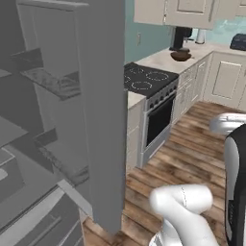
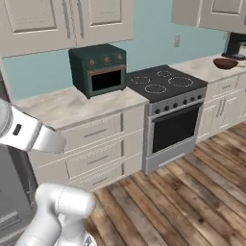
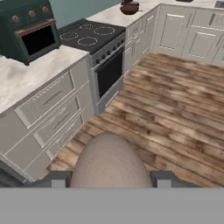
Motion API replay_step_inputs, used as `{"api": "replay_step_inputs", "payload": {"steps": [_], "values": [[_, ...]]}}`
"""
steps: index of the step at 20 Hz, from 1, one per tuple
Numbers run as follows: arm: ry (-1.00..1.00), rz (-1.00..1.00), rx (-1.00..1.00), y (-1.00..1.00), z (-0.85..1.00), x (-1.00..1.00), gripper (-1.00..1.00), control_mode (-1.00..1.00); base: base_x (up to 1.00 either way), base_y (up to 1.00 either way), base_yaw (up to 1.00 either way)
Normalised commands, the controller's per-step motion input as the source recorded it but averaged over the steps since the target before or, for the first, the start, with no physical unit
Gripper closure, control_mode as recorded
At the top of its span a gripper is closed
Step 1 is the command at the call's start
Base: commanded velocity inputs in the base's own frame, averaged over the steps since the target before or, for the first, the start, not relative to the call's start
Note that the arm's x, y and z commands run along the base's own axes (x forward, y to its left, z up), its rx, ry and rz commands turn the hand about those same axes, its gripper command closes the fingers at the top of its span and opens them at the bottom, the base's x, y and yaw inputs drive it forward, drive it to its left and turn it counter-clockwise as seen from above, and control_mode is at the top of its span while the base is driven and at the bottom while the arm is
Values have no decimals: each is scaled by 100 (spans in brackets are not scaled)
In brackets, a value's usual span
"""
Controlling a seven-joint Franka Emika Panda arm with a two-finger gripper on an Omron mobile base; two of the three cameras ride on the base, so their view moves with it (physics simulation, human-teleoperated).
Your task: Pick the egg and butter from the fridge and place them by the bowl for mixing.
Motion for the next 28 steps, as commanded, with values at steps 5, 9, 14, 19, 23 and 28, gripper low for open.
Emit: {"api": "replay_step_inputs", "payload": {"steps": [5, 9, 14, 19, 23, 28], "values": [[0, 0, 0, 0, 0, 0, 100, 100, 1, -94, 0], [0, 0, 0, 0, 0, 0, 100, 100, 2, -88, -3], [0, 0, 0, 0, 0, 0, 100, 100, 32, -84, -6], [0, 0, 0, 0, 0, 0, 100, 100, 59, -79, -1], [0, 0, 0, 0, 0, 0, 100, 100, 63, -76, 0], [0, 0, 0, 0, 0, 0, 100, 100, 54, -81, 2]]}}
